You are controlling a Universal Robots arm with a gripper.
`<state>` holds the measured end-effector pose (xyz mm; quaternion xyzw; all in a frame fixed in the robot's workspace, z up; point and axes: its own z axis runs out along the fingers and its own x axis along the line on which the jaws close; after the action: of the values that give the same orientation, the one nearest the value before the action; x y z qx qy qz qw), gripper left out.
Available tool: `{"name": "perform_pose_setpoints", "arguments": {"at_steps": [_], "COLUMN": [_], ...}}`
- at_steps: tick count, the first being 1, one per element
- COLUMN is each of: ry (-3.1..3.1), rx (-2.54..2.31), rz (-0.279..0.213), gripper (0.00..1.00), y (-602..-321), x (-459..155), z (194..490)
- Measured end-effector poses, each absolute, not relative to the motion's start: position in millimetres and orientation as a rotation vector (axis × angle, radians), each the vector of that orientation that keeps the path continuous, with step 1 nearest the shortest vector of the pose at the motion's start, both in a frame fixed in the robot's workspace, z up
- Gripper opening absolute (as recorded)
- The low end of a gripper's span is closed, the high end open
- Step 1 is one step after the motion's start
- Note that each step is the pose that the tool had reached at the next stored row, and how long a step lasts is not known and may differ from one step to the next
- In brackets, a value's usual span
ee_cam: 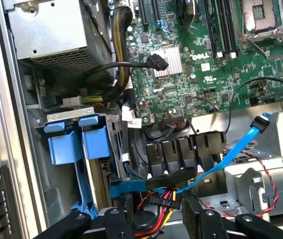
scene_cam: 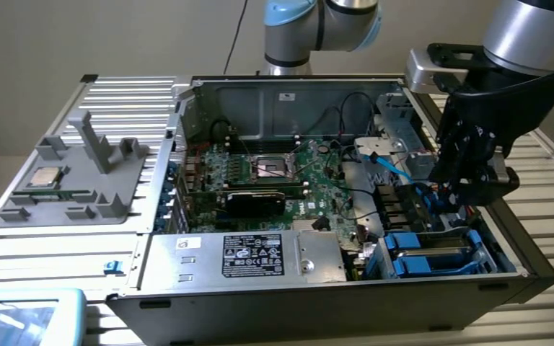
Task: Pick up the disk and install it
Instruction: 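Insert the first disk wire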
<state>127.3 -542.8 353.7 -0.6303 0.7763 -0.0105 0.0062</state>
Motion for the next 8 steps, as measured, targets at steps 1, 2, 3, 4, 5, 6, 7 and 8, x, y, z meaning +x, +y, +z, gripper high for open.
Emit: {"name": "perform_pose_setpoints", "arguments": {"at_steps": [1,2,3,4,5,6,7,8], "ry": [2.436,2.443,2.449,2.456,2.463,2.469,2.476,2.482], "rx": [-1.964,-1.954,-1.945,-1.935,-1.925,-1.915,-1.905,-1.895], "rz": [-0.033,-0.033,-0.033,-0.034,-0.035,-0.035,-0.036,-0.037], "gripper": [0.52,0.52,0.52,0.52,0.52,0.52,0.52,0.52], "y": [-542.9,-542.9,-542.9,-542.8,-542.8,-542.8,-542.7,-542.7], "x": [126.8,126.4,126.2,125.9,125.7,125.5,125.4,125.1], "z": [353.6,353.6,353.4,353.3,353.2,353.0,352.9,352.8]}}
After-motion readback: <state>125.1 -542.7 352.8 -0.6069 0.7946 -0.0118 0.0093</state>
